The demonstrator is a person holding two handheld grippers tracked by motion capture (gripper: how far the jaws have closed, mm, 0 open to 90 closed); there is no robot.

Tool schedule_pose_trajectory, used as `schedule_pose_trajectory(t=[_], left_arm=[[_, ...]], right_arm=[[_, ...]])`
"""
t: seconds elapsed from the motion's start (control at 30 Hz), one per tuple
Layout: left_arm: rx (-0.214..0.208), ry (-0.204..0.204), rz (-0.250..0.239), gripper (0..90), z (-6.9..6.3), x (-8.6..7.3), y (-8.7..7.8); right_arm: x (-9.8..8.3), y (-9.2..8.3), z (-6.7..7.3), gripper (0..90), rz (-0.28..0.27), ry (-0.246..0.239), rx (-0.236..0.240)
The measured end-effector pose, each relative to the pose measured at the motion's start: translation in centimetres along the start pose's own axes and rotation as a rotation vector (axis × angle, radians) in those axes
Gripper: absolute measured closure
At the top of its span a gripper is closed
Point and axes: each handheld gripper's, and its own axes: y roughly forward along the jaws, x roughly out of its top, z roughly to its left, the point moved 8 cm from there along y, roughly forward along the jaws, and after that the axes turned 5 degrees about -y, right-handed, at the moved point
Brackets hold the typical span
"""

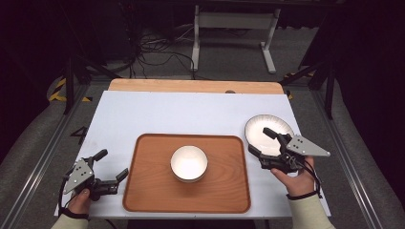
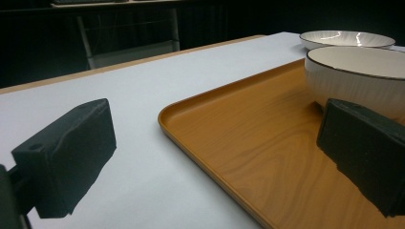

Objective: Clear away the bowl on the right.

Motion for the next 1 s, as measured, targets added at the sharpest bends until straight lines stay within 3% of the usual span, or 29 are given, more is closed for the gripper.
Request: schedule_pose_trajectory(t=[0.33, 0.67, 1.0], left_arm=[[0.0, 0.001, 0.0, 0.2, 0.0, 0.0, 0.0], [0.0, 0.001, 0.001, 0.3, 0.0, 0.0, 0.0], [0.001, 0.002, 0.001, 0.2, 0.0, 0.0, 0.0]], right_arm=[[-1.3, -0.9, -1.1, 18.2, 0.011, 0.008, -0.025], [-3.2, -1.1, -1.8, 18.2, -0.024, -0.003, -0.046], [-5.1, -1.2, -1.8, 18.2, 0.011, 0.014, -0.046]])
